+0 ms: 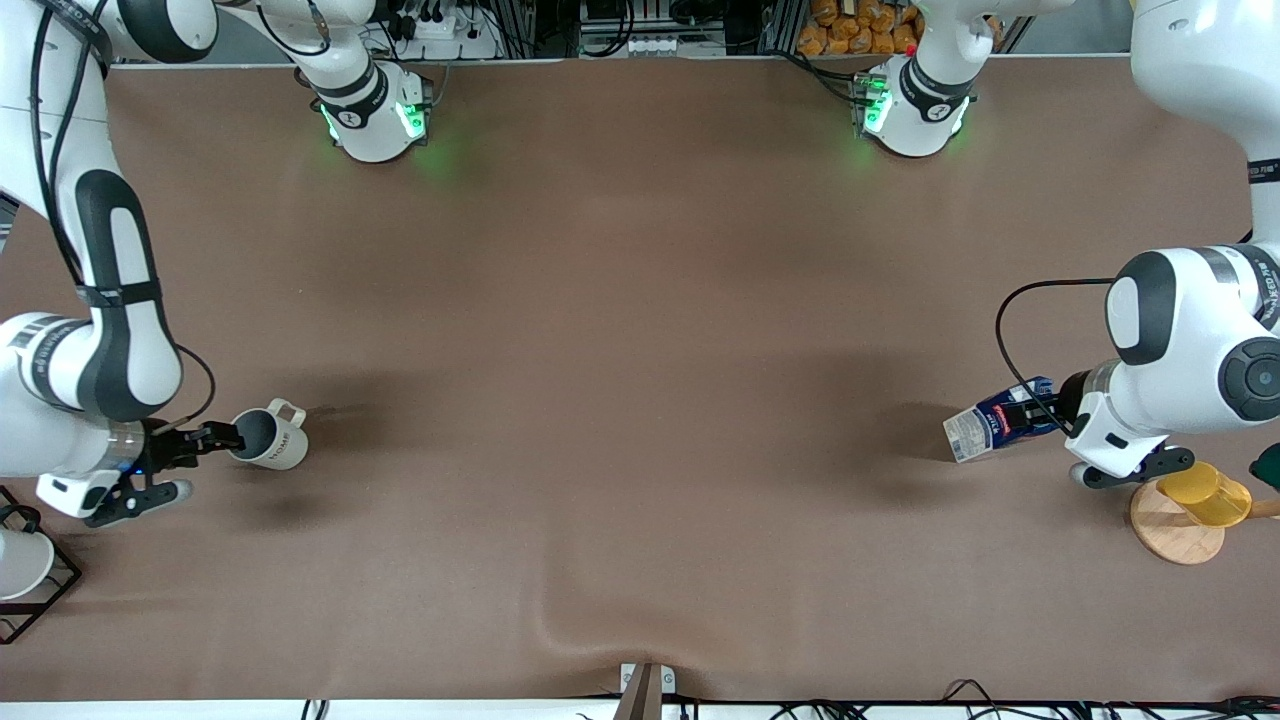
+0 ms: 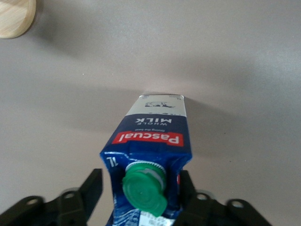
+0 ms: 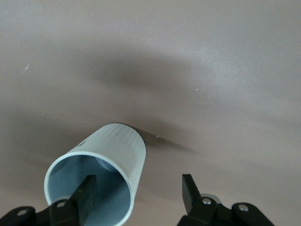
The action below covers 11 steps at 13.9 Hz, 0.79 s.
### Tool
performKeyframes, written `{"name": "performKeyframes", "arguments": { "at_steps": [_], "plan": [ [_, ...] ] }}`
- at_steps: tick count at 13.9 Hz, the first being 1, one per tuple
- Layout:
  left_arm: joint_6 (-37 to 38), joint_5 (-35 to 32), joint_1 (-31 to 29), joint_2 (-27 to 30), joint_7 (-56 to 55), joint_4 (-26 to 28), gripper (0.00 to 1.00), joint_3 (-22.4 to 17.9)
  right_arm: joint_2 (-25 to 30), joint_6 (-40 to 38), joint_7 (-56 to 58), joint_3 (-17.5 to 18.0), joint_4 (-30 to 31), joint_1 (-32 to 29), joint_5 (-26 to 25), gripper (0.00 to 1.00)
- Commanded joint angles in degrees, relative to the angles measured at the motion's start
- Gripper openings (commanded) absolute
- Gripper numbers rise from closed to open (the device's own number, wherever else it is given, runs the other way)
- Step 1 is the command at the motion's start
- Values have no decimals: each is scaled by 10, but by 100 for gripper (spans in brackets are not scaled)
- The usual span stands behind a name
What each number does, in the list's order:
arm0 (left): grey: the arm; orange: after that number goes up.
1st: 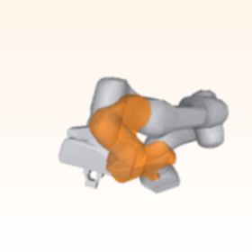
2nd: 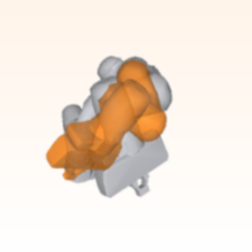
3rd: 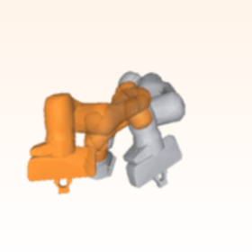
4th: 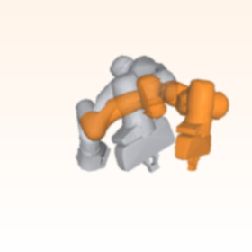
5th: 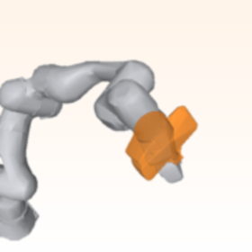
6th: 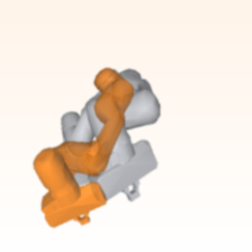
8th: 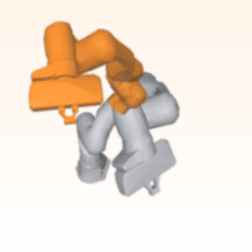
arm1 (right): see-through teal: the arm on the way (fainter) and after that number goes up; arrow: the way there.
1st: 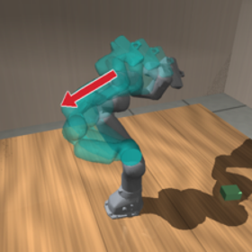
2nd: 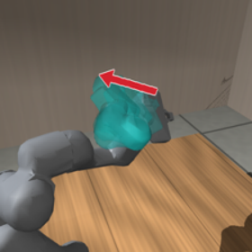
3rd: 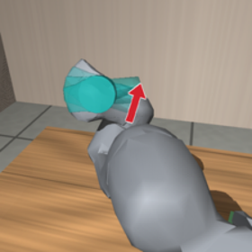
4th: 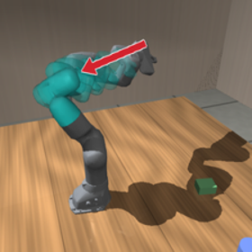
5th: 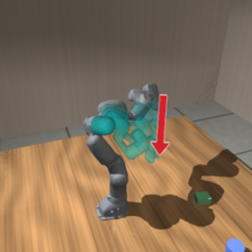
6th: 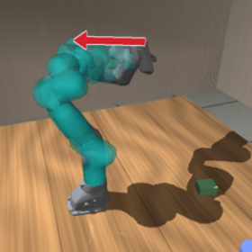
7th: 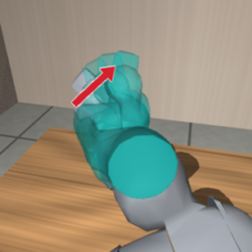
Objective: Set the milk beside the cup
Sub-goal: 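Grasp the mug rim with the right gripper while the left gripper grasps the carton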
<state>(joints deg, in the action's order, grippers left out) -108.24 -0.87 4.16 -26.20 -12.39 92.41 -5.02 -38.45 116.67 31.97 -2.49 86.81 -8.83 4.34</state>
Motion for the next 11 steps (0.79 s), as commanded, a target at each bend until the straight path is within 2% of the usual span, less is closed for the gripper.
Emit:
{"name": "performKeyframes", "arguments": {
  "at_steps": [1,2,3,4,7,11],
  "plan": [
    [2,-3,4,-2,-14,-5,54,0,6,16,10,2,25,0,8,37],
    [2,-4,3,-2,-14,-5,53,0,6,16,10,2,27,0,8,27],
    [2,-4,3,-2,-13,-5,47,0,6,21,9,2,30,3,9,11],
    [2,-4,3,-3,-12,-5,45,1,6,22,8,3,31,0,15,0],
    [2,-4,1,-5,-5,-7,42,0,14,-5,-22,2,23,21,16,0],
    [8,-4,9,4,-8,-12,41,1,45,-65,-140,3,6,57,16,0]
  ]
}}
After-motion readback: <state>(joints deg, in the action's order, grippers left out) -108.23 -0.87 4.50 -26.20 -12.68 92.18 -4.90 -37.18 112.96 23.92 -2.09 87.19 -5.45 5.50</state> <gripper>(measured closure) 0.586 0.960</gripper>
